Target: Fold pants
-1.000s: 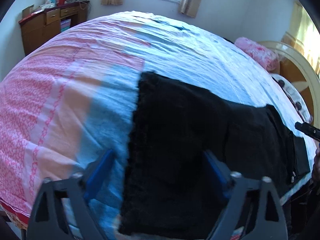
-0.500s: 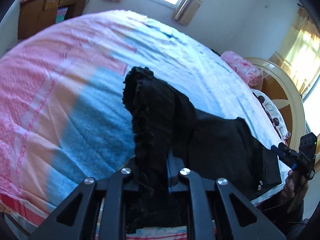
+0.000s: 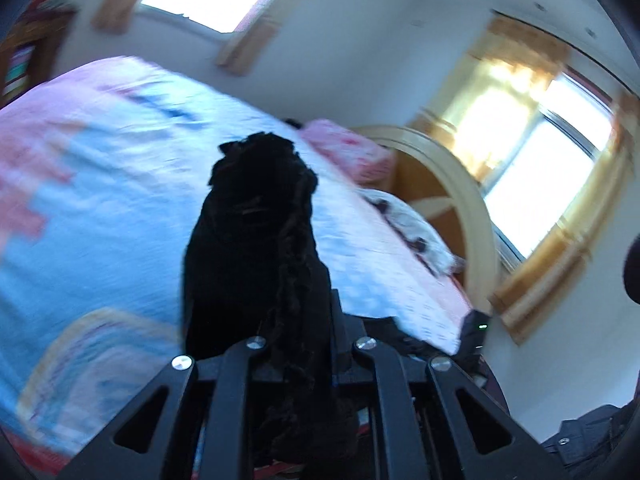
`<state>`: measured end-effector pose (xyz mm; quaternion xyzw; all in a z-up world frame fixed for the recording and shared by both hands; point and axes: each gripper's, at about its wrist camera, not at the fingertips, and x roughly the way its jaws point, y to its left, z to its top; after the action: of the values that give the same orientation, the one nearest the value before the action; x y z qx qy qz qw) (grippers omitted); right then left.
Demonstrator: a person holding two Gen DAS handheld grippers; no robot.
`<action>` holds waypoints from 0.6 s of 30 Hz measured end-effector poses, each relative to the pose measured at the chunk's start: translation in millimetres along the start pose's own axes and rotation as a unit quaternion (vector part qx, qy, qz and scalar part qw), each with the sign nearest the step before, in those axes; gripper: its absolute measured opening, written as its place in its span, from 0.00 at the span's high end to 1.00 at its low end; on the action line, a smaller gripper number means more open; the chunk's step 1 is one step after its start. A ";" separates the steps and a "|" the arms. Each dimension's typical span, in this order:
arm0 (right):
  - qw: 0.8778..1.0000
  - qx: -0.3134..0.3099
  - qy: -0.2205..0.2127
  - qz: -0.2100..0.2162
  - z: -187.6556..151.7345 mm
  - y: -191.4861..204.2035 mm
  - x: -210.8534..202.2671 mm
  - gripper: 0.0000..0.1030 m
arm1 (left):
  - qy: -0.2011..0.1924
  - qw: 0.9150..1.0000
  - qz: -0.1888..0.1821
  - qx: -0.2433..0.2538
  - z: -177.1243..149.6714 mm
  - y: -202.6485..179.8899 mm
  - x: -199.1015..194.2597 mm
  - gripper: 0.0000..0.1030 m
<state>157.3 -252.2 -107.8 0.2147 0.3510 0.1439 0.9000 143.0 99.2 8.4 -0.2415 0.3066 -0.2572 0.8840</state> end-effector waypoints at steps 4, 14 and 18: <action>0.999 0.007 -0.032 -0.018 4.5 -21.4 -24.0 0.43 | 0.033 0.998 -0.042 0.040 11.8 -52.2 53.8 0.88; 0.992 0.074 -0.088 -0.060 29.7 -85.6 -67.0 0.43 | 0.137 0.984 -0.069 0.096 -19.9 -121.0 190.0 0.88; 0.985 0.113 -0.101 -0.077 34.4 -112.7 -76.4 0.43 | 0.172 0.977 -0.055 0.109 -46.5 -132.4 243.4 0.88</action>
<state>138.9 -391.0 -96.5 0.3006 0.2881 0.0110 0.9091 236.8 -159.5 -48.2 -0.1121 0.4108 -0.3748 0.8235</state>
